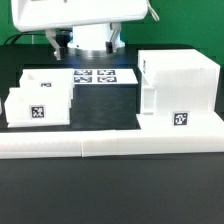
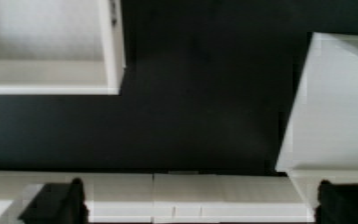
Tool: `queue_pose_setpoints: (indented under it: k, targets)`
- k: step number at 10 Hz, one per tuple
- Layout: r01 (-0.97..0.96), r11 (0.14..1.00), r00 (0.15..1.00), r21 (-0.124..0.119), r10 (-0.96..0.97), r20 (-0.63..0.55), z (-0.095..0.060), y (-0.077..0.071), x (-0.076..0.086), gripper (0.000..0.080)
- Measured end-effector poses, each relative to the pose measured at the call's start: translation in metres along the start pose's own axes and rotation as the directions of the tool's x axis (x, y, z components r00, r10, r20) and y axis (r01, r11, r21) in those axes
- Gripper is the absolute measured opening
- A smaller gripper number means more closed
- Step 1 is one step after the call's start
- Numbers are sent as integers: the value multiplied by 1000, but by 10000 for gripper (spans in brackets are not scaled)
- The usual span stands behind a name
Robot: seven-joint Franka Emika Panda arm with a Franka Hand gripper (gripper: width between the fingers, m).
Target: Assemble drawer
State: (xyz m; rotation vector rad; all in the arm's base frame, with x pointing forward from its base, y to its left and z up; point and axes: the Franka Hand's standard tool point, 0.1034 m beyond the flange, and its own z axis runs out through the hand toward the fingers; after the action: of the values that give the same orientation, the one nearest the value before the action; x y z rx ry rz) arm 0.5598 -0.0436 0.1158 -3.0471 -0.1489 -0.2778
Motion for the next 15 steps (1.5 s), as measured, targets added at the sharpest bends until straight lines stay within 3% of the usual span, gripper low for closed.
queue_pose_setpoints:
  k: [4, 7, 9, 12, 15]
  targets:
    - [3, 1000, 1000, 2, -3, 1, 0, -3, 0, 649]
    - [3, 1000, 998, 16, -4, 66, 13, 29, -27, 649]
    - [-24, 1000, 995, 15, 22, 99, 32, 34, -47, 649]
    - [-24, 1000, 995, -17, 26, 98, 57, 37, -61, 649]
    - [-25, 1000, 995, -16, 26, 100, 57, 37, -61, 649]
